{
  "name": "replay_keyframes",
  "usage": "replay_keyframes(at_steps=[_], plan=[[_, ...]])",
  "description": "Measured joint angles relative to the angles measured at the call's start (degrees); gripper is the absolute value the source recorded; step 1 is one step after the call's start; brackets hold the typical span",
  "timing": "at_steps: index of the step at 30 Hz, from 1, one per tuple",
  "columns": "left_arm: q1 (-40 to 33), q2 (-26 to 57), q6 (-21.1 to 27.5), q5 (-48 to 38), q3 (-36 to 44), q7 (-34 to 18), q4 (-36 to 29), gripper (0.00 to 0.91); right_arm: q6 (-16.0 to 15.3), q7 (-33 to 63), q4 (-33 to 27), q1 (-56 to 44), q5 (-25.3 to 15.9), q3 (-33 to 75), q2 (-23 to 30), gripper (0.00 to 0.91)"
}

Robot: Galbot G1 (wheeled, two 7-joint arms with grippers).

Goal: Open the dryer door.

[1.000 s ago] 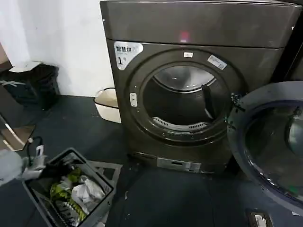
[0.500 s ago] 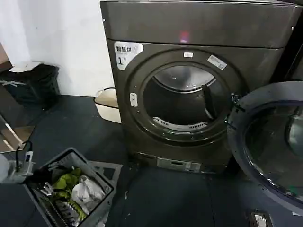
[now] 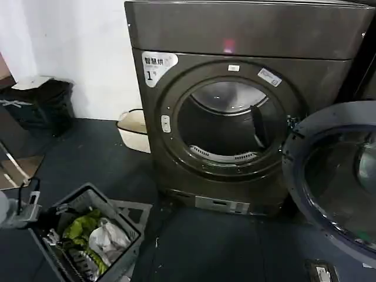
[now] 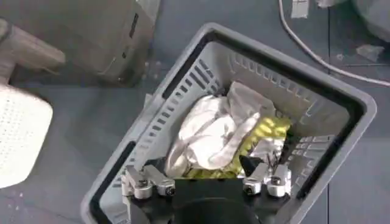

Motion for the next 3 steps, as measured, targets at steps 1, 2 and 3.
replay_keyframes(at_steps=[1,2,3], plan=[[0.04,0.02,-0.05,0.06,-0.15,-0.01,0.05,0.907,-0.05,0.0,0.0,-0.03,-0.18,0.11,-0.05,0.907],[0.09,0.01,-0.1,0.12,-0.27,-0.08,0.14,0.907,-0.05,-0.02,-0.06,-0.03,-0.48,0.13,-0.04,0.907],[0.12,0.01,-0.14,0.47,-0.35,-0.09,0.25,0.907,-0.04,-0.04,-0.1,-0.05,-0.61,0.16,-0.01,0.907]])
